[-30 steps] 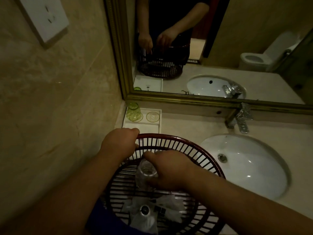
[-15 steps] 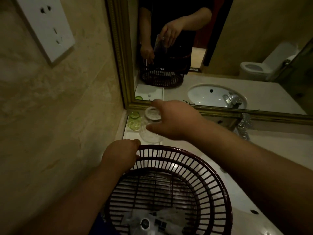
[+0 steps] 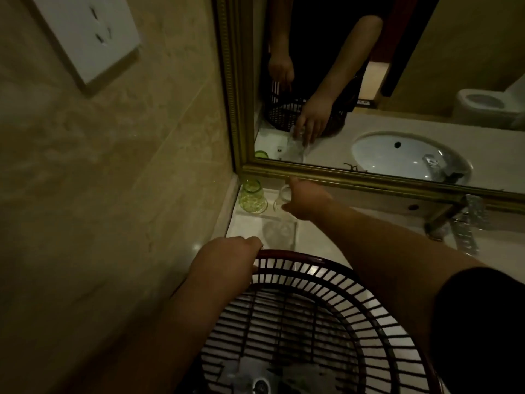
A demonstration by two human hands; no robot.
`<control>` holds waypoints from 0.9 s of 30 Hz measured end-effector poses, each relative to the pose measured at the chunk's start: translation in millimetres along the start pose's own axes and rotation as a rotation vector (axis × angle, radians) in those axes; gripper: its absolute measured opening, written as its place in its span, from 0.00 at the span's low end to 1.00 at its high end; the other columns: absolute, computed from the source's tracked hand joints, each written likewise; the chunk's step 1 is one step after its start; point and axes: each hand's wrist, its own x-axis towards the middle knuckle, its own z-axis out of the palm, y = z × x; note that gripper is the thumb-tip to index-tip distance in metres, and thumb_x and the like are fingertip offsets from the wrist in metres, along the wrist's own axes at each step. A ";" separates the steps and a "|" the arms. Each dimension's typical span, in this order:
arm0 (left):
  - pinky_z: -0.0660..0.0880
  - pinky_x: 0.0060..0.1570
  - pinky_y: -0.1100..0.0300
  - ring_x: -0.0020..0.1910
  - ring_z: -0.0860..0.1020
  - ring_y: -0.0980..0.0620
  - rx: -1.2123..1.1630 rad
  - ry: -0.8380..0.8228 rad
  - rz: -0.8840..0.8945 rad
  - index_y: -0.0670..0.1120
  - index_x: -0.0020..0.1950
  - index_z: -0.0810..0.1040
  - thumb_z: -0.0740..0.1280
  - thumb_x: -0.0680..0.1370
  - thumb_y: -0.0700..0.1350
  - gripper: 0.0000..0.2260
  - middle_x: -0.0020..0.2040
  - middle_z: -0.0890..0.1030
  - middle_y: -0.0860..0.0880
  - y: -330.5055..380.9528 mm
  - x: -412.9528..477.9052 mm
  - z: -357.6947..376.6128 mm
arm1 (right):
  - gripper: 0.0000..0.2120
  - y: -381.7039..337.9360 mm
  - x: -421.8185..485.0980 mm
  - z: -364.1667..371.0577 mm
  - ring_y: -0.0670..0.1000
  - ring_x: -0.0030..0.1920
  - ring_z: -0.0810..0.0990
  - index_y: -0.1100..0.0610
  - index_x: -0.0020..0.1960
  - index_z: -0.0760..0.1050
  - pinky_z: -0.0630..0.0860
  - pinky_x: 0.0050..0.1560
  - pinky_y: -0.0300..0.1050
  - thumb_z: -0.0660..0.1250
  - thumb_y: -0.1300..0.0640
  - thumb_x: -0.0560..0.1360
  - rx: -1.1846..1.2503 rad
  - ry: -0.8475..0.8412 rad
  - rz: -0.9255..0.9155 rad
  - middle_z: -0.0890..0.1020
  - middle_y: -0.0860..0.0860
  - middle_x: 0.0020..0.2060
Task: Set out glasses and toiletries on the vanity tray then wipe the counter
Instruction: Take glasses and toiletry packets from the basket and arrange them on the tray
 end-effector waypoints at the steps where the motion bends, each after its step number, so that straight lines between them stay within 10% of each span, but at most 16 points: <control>1: 0.61 0.25 0.60 0.27 0.76 0.50 0.010 0.005 0.004 0.53 0.41 0.71 0.79 0.66 0.53 0.17 0.32 0.77 0.51 -0.3 -0.1 -0.4 | 0.34 1.5 9.4 6.6 0.60 0.62 0.79 0.54 0.75 0.66 0.77 0.57 0.53 0.75 0.46 0.74 0.003 -0.012 0.003 0.80 0.57 0.64; 15: 0.59 0.23 0.61 0.25 0.73 0.53 -0.009 0.005 -0.017 0.54 0.41 0.66 0.75 0.66 0.52 0.17 0.30 0.73 0.54 -3.5 -1.3 3.7 | 0.39 11.4 79.6 60.5 0.63 0.64 0.78 0.59 0.80 0.56 0.75 0.61 0.54 0.73 0.51 0.77 0.070 -0.054 0.044 0.78 0.63 0.65; 27: 0.56 0.24 0.62 0.25 0.76 0.52 -0.009 0.034 0.034 0.53 0.46 0.71 0.78 0.66 0.52 0.18 0.31 0.76 0.53 -1.9 -2.2 -0.2 | 0.20 -1.7 52.3 15.3 0.59 0.58 0.81 0.53 0.67 0.74 0.77 0.48 0.52 0.69 0.49 0.77 -0.218 0.044 -0.060 0.81 0.55 0.60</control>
